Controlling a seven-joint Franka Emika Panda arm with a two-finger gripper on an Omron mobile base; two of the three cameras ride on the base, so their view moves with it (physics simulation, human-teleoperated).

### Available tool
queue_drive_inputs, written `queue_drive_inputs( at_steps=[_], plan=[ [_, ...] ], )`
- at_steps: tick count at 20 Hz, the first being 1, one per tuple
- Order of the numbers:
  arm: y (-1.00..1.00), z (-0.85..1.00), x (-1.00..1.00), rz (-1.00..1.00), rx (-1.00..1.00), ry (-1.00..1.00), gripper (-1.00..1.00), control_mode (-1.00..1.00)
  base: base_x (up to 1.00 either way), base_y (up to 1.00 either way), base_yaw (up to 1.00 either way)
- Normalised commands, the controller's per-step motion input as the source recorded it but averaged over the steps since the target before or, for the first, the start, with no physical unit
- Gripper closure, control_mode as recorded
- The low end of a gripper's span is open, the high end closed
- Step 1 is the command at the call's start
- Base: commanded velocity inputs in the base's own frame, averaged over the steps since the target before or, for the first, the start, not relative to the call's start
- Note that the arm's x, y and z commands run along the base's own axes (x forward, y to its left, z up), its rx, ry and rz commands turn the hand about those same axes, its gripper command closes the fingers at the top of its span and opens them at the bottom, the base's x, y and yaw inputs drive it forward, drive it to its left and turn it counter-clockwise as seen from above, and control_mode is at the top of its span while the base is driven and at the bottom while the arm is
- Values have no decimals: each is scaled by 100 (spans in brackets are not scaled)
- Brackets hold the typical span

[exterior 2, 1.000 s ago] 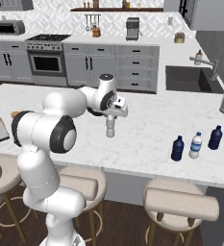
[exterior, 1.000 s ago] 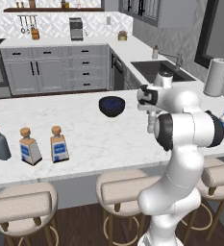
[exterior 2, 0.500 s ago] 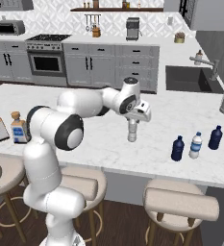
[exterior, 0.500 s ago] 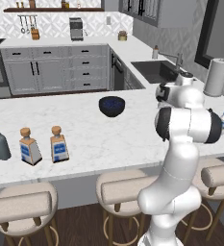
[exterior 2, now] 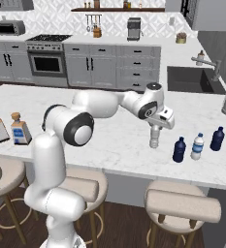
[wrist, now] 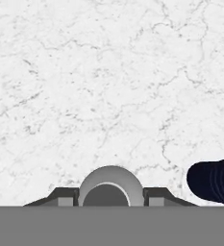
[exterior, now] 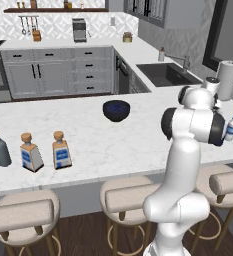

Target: Move the plastic bottles in the middle to the plastics group, and the glass bottles in the middle to the glass group.

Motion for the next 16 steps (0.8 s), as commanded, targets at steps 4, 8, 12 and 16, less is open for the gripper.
queue_drive_inputs(
  at_steps=[4,8,12,16],
  plan=[
    [-52,-4,0,-15,0,0,100,-100,0,0,0],
    [-6,0,0,-5,1,0,100,-100,0,0,0],
    [9,0,0,-14,0,0,100,-100,0,0,0],
    [24,0,-1,-25,0,0,100,-100,0,0,0]
  ],
)
